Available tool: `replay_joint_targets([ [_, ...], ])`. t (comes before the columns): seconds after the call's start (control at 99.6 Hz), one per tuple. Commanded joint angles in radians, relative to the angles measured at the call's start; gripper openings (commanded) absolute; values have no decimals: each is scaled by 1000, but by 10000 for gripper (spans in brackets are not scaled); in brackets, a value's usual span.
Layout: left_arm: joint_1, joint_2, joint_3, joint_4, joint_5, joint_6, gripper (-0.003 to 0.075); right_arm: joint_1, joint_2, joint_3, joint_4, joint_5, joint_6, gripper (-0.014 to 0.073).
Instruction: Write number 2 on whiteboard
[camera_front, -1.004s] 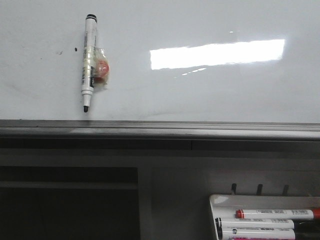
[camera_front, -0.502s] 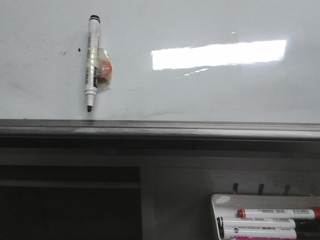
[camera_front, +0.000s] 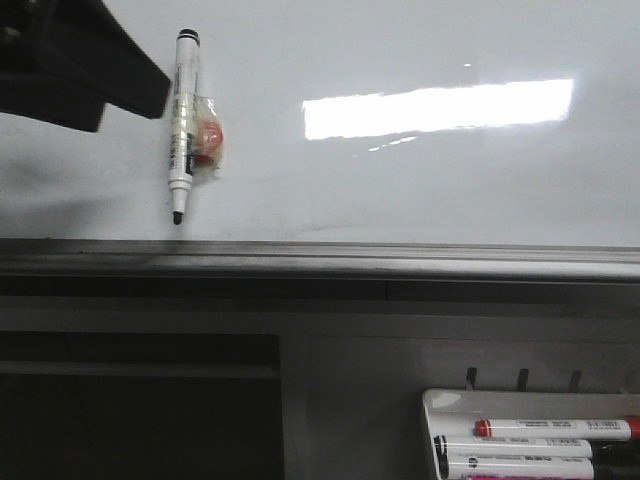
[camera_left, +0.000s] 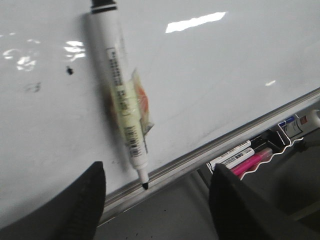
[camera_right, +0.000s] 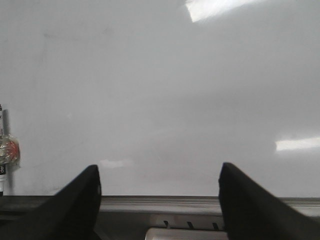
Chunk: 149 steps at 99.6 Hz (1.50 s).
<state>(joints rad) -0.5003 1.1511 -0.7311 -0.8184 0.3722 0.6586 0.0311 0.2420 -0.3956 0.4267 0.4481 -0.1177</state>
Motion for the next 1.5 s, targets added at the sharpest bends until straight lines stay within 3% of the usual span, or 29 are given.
replay_joint_targets([
  [0.0,-32,43,-46,-32,-87,-15,405,0,19,-26,5,-80,-12,449],
  [0.221,-32,145,-48,-39,-144,-40,399,0,19,-26,5,-76,-12,449],
  [0.532,-32,219,-48,-64,-198,-40,289,0,19,-26,5,-76,-12,449],
  [0.602,-32,227,-48,-64,-203,-40,214,3,19,-26,5,-76,-12,449],
  [0.713,-32,227,-48,-64,-205,-40,-20,31,19,-26,5,-74,-12,449],
  [0.974,-53,163,-48,-50,-83,-22,-20,139,30,-88,17,40,-173,449],
  [1.165,-173,-10,-48,-28,130,261,-20,265,118,-187,201,163,-458,449],
  [1.255,-246,-90,-48,73,190,380,-20,349,180,-229,303,198,-594,449],
  [1.345,-322,-158,-48,263,195,396,-20,437,250,-262,376,206,-707,449],
  [1.486,-392,-200,-48,441,196,396,-20,551,360,-296,396,185,-746,449],
])
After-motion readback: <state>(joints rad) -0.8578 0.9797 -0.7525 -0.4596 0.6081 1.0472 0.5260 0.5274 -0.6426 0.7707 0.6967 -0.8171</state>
